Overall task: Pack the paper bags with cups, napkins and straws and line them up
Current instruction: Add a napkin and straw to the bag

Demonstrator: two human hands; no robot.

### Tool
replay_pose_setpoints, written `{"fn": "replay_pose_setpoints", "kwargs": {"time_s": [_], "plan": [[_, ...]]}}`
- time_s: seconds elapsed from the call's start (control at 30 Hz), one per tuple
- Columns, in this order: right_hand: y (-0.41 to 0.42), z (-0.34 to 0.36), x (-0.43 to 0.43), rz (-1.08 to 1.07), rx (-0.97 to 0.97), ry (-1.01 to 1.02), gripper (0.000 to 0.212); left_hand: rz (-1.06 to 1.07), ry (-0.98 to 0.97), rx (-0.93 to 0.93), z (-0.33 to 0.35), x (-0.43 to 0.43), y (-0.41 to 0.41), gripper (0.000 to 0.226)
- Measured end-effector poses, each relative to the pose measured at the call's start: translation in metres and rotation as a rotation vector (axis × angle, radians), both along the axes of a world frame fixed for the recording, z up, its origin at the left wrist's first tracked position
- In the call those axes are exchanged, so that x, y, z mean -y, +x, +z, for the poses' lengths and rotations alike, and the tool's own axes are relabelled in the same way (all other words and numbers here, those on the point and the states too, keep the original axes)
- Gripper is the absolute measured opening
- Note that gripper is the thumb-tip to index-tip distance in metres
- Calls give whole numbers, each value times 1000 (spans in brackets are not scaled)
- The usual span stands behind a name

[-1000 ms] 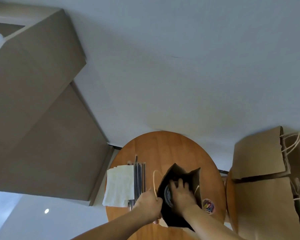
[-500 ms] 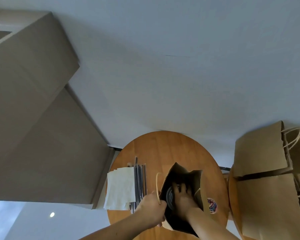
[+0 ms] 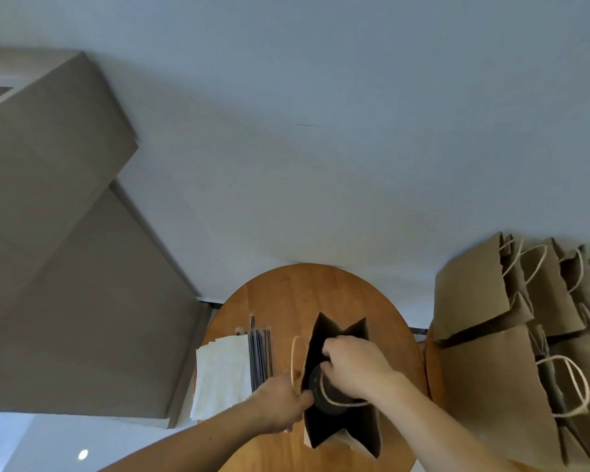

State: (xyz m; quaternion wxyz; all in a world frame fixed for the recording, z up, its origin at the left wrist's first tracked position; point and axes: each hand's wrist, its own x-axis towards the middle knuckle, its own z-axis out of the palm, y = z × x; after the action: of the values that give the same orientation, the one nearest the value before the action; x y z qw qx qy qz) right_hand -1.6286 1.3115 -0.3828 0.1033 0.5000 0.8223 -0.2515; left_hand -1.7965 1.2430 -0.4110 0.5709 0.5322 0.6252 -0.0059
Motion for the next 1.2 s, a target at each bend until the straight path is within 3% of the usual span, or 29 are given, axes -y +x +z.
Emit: {"fn": "replay_pose_setpoints", "kwargs": {"time_s": [0.07, 0.2, 0.3, 0.37, 0.53, 0.67, 0.8, 1.0, 1.2], "plan": [[4, 24, -8, -34, -48, 99, 19, -47, -34, 27, 7, -4, -6, 12], [-10, 67, -23, -188, -270, 200, 21, -159, -53, -23, 13, -12, -34, 70], [-54, 78, -20, -223, -498, 166, 21, -19, 44, -166, 15, -11, -65, 45], [-95, 67, -13, -189, -519, 77, 18, 153, 91, -269, 13, -10, -90, 36], [-186, -14, 3, -348, -370, -302, 24, 492, 62, -352, -3, -5, -151, 32], [-206, -94, 22, -559, -219, -425, 13, 625, 17, -284, -28, -5, -176, 21], [-208, -152, 35, -646, -136, -436, 25, 669, -19, -245, -64, -3, -184, 21], [-217, -197, 37, -656, -58, -290, 57, 664, -71, -253, -100, 3, -196, 14], [-218, -214, 39, -593, 46, -172, 43, 651, -95, -237, -109, 7, -200, 10]]}}
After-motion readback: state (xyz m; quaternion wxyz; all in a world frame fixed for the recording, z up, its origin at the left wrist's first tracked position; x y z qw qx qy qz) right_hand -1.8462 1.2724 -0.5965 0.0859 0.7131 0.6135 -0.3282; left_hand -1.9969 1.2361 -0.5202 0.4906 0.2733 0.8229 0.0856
